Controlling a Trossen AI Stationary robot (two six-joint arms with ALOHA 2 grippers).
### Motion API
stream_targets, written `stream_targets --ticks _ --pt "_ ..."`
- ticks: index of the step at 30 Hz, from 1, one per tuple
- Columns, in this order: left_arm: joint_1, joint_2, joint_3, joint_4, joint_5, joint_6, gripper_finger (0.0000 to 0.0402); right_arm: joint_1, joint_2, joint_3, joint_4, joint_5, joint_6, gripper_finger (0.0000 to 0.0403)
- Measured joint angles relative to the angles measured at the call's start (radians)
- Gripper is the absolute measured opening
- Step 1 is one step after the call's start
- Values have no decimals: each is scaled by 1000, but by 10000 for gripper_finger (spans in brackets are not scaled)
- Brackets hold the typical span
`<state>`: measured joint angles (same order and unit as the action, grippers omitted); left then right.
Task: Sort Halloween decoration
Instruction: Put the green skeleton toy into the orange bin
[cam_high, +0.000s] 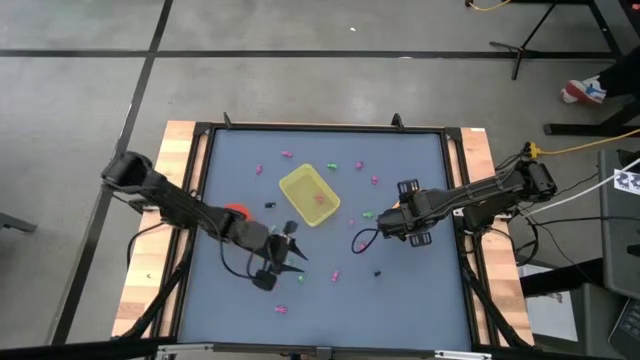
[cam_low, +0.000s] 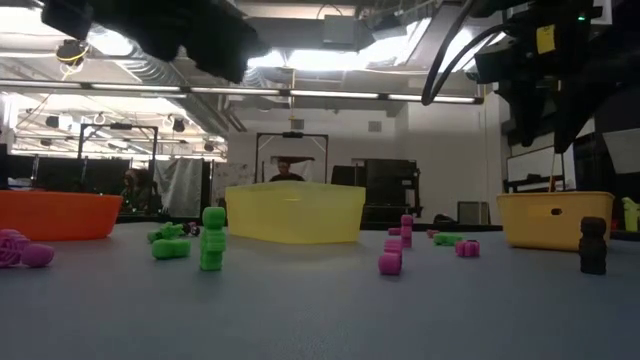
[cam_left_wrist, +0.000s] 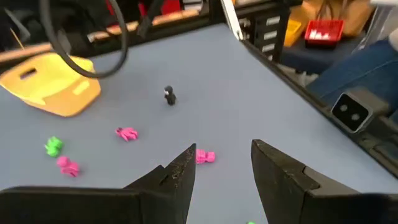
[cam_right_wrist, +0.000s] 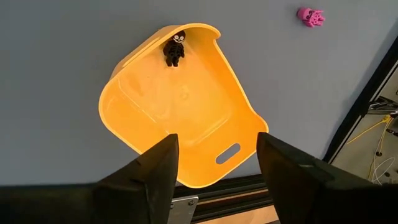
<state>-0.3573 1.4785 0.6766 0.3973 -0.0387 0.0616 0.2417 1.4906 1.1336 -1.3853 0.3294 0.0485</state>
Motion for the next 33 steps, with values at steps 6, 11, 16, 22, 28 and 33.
stream_targets --ticks 6,11,16,22,28,33 --pt "0 148 73 0 12 -7 140 0 0 0 0 0 0 216" --pt "0 227 97 -5 61 -8 140 0 0 0 1 0 -1 216" --pt "1 244 97 -65 66 -32 140 0 0 0 5 0 -1 216" --pt "-7 244 97 -128 67 -32 140 0 0 0 6 0 -1 216" --pt "-23 244 97 -155 67 -33 140 0 0 0 7 0 -1 216" --pt "-30 244 97 -158 56 -32 140 0 0 0 7 0 -1 216"
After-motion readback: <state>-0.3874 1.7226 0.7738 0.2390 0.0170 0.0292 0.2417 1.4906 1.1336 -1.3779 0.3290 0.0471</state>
